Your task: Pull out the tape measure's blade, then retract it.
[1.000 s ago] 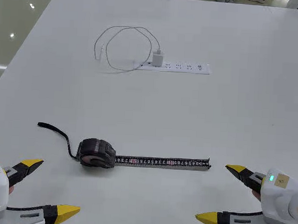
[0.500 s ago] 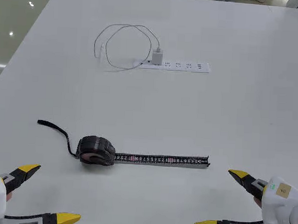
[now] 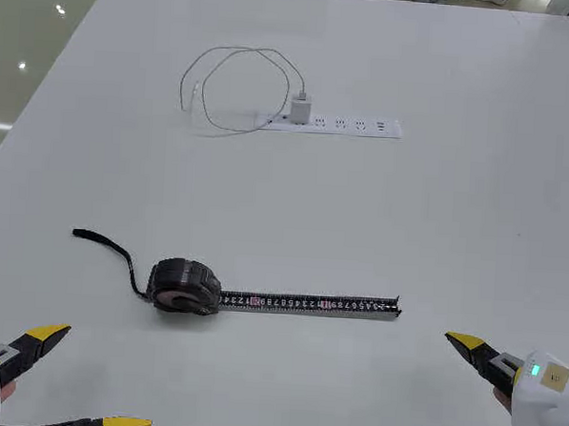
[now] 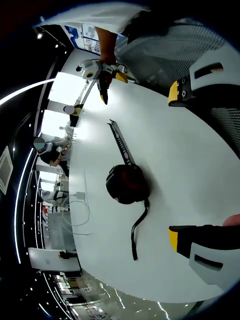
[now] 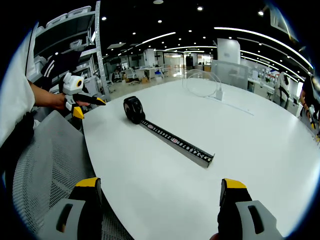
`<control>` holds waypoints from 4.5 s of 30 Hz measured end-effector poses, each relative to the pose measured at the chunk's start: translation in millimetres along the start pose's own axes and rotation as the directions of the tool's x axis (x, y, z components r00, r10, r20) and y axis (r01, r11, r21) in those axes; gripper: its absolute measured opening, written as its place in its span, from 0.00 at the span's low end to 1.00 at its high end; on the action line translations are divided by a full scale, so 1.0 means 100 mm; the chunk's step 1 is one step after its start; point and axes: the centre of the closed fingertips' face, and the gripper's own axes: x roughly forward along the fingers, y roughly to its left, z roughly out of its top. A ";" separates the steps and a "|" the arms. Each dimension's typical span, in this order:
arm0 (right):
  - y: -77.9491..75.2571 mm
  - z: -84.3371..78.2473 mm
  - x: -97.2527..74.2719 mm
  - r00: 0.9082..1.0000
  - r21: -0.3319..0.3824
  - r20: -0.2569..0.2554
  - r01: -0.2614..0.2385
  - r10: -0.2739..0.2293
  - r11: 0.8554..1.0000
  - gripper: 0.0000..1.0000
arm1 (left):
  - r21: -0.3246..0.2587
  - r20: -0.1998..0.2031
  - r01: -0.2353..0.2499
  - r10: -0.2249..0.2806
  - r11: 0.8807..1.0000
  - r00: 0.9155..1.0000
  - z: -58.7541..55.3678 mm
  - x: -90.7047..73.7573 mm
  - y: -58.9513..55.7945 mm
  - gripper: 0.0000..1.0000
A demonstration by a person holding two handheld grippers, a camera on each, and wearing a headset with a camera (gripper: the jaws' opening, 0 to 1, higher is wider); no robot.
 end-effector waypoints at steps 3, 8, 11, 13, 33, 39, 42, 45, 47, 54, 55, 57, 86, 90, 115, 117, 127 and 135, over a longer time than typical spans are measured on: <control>0.00 -0.01 -0.01 1.000 0.005 0.001 -0.001 0.001 1.000 0.98 | -0.010 0.002 -0.002 0.002 1.000 1.000 -0.01 -0.01 0.01 0.97; 0.00 -0.01 -0.02 1.000 0.013 0.005 0.003 -0.003 1.000 0.99 | -0.017 0.003 -0.001 0.001 1.000 1.000 -0.02 0.00 0.01 0.97; -0.01 -0.01 -0.02 1.000 0.016 0.007 0.005 -0.005 1.000 0.99 | -0.023 0.008 0.000 0.001 1.000 1.000 0.00 0.00 0.01 0.97; -0.01 -0.01 -0.03 1.000 0.019 0.006 0.005 -0.005 1.000 0.99 | -0.023 0.007 0.001 -0.001 1.000 1.000 0.00 0.00 0.01 0.97; -0.02 -0.04 -0.06 1.000 0.021 -0.001 0.011 -0.011 1.000 0.99 | -0.030 0.006 0.000 0.000 1.000 1.000 0.00 -0.02 0.01 0.96; 0.00 -0.05 -0.06 1.000 0.018 -0.005 0.010 -0.010 1.000 0.99 | -0.032 0.006 -0.002 0.002 0.999 1.000 -0.01 -0.03 0.01 0.96; 0.00 -0.06 -0.06 1.000 0.020 -0.005 0.010 -0.010 1.000 0.99 | -0.034 0.007 -0.002 0.003 0.999 1.000 -0.01 -0.03 0.01 0.96; 0.00 -0.06 -0.07 1.000 0.020 -0.005 0.011 -0.011 1.000 0.99 | -0.034 0.008 -0.002 0.003 0.999 1.000 -0.01 -0.04 0.01 0.96; 0.00 -0.06 -0.07 1.000 0.021 -0.005 0.012 -0.012 1.000 0.99 | -0.033 0.008 -0.002 0.003 0.999 1.000 0.00 -0.04 0.01 0.96; 0.00 -0.06 -0.07 1.000 0.022 -0.006 0.012 -0.012 1.000 0.99 | -0.033 0.007 -0.002 0.003 0.999 1.000 0.00 -0.04 0.02 0.96; 0.00 -0.07 -0.07 1.000 0.022 -0.006 0.012 -0.012 1.000 0.99 | -0.032 0.007 -0.004 0.004 0.999 1.000 0.00 -0.04 0.02 0.96; 0.00 -0.07 -0.07 1.000 0.023 -0.005 0.014 -0.014 1.000 0.99 | -0.031 0.006 -0.004 0.004 1.000 1.000 0.00 -0.05 0.03 0.96; -0.01 -0.07 -0.05 1.000 0.020 -0.012 0.010 -0.009 1.000 0.99 | -0.025 0.008 -0.016 0.016 1.000 1.000 0.03 -0.04 0.08 0.95; -0.01 -0.05 -0.04 1.000 0.018 -0.011 0.008 -0.008 1.000 0.99 | -0.020 0.009 -0.016 0.016 1.000 1.000 0.04 -0.03 0.08 0.95; -0.09 -0.01 -0.01 1.000 0.001 -0.014 0.008 -0.008 1.000 0.99 | -0.005 0.013 -0.002 0.002 1.000 1.000 0.12 0.07 0.06 0.94; -0.11 -0.01 0.00 1.000 0.000 -0.015 0.007 -0.007 1.000 0.99 | -0.003 0.013 -0.003 0.003 1.000 1.000 0.14 0.09 0.05 0.94; -0.14 0.03 0.03 1.000 -0.015 -0.012 -0.005 0.005 1.000 0.98 | -0.005 0.018 0.001 -0.001 1.000 1.000 0.23 0.20 0.05 0.94; -0.19 0.04 0.07 1.000 -0.019 -0.011 -0.007 0.006 1.000 0.98 | -0.012 0.017 0.003 -0.002 1.000 1.000 0.26 0.29 0.05 0.94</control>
